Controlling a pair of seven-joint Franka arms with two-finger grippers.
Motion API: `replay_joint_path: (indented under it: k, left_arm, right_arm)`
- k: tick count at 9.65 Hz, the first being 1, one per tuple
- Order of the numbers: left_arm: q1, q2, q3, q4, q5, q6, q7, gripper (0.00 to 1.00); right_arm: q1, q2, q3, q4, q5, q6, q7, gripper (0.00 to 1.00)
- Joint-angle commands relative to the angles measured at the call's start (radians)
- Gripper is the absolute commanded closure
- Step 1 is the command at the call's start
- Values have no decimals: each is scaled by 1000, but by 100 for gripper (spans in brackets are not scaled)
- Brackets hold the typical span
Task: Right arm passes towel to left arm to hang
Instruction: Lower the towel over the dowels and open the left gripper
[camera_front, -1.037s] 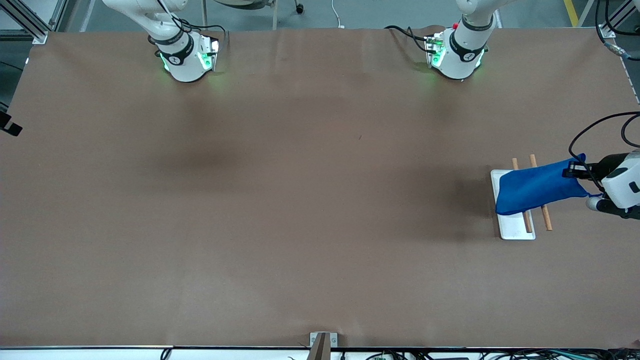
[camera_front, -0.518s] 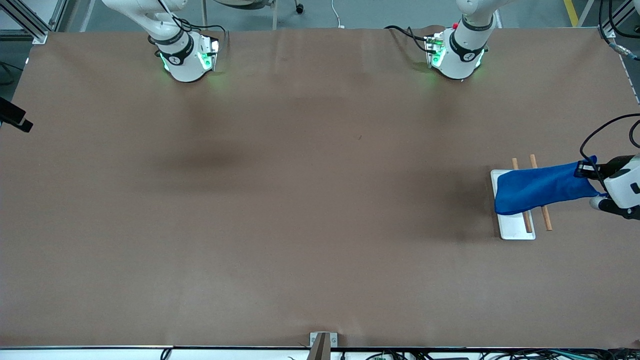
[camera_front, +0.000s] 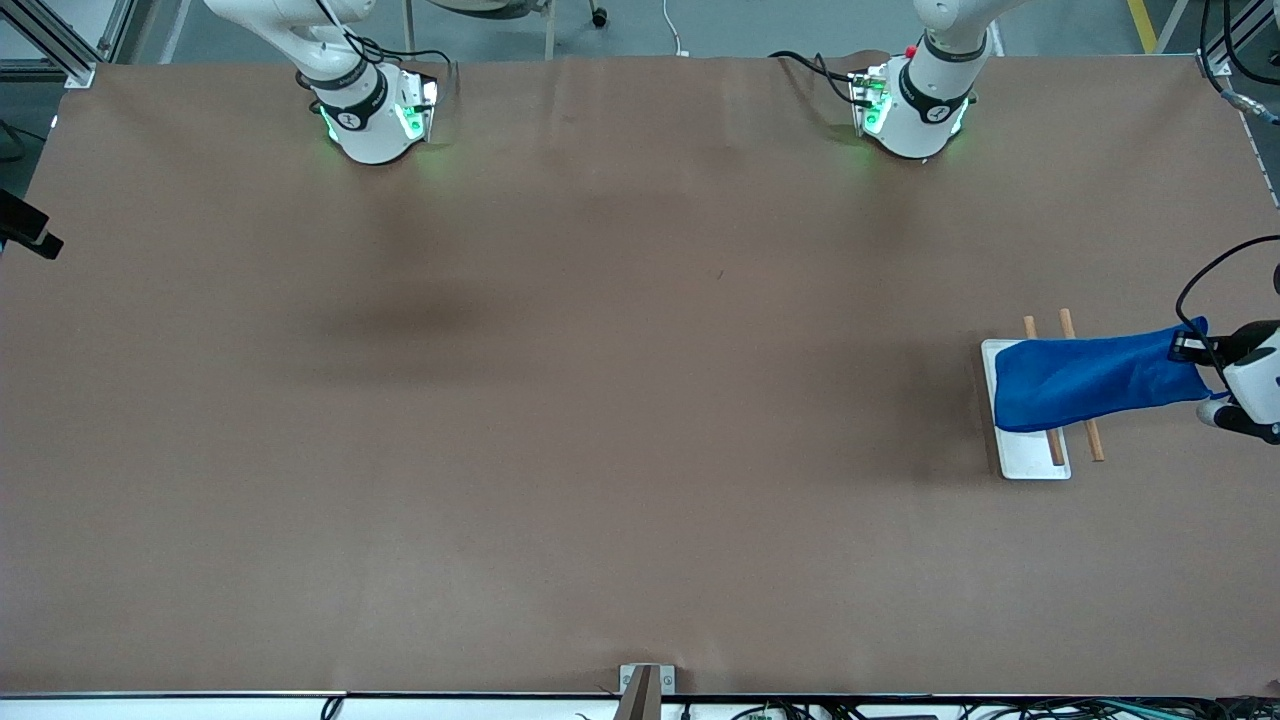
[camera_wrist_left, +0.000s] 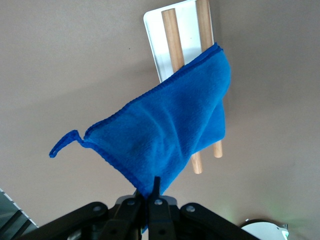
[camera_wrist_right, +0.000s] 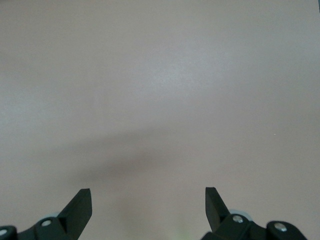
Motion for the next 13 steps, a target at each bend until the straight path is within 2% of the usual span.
replay_joint_path:
  k: [1,5,9,10,11,12,13]
  left_arm:
    - [-2,40,-4,2,17,15,5,100]
    - [44,57,-4,0,49,77,44,100]
    - [76,116,-4,-1,53,103,48,99]
    - [94,135,-4,-1,53,121,54,87]
    - [103,148,-4,-1,49,132,55,62]
    - [114,147,-4,0,46,132,55,5]
    - [119,140,-6,2,45,132,55,0]
  right_arm:
    - [-4,-13,1,-5,2,-8,-11,0]
    - [-6,-13,-1,-7,4,-9,-11,0]
    - [-7,-13,-2,-10,10,-9,-11,0]
    - [-11,-13,-4,-10,19,-9,-11,0]
    - [-12,-13,-2,-10,19,-9,-13,0]
    - [-12,-14,-4,-11,19,-9,-13,0]
    - [-12,-14,-4,-13,19,-9,-11,0]
